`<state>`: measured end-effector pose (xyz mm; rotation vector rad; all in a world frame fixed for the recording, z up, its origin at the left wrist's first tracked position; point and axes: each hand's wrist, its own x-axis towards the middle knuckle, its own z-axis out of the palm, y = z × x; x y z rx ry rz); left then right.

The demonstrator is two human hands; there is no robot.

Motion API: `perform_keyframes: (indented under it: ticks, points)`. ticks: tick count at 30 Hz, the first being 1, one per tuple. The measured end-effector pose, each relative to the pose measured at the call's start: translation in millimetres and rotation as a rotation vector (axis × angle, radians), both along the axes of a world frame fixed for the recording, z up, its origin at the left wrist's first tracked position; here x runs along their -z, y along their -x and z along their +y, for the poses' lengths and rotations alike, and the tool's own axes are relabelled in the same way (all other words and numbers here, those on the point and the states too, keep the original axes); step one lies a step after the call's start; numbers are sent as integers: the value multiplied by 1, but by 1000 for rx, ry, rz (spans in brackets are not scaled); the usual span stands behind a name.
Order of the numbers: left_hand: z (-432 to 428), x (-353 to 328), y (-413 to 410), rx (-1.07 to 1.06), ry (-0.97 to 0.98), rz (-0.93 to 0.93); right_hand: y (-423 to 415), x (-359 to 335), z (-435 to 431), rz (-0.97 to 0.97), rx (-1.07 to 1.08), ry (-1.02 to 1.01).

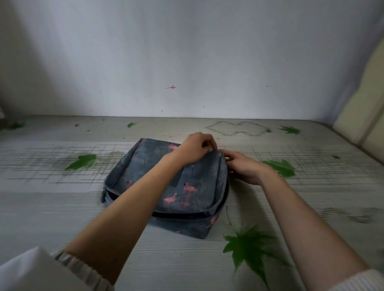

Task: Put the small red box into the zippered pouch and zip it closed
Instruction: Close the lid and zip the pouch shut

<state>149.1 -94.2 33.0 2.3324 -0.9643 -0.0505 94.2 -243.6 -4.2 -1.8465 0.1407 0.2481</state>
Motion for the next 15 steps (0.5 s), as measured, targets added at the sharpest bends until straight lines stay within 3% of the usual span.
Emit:
perform_keyframes:
  ticks: [5, 15]
  points:
    - [3, 1, 2, 31, -6, -2, 3, -1, 2, 11, -46, -45]
    - [5, 0, 6, 22, -44, 46, 8, -6, 13, -131, 9, 101]
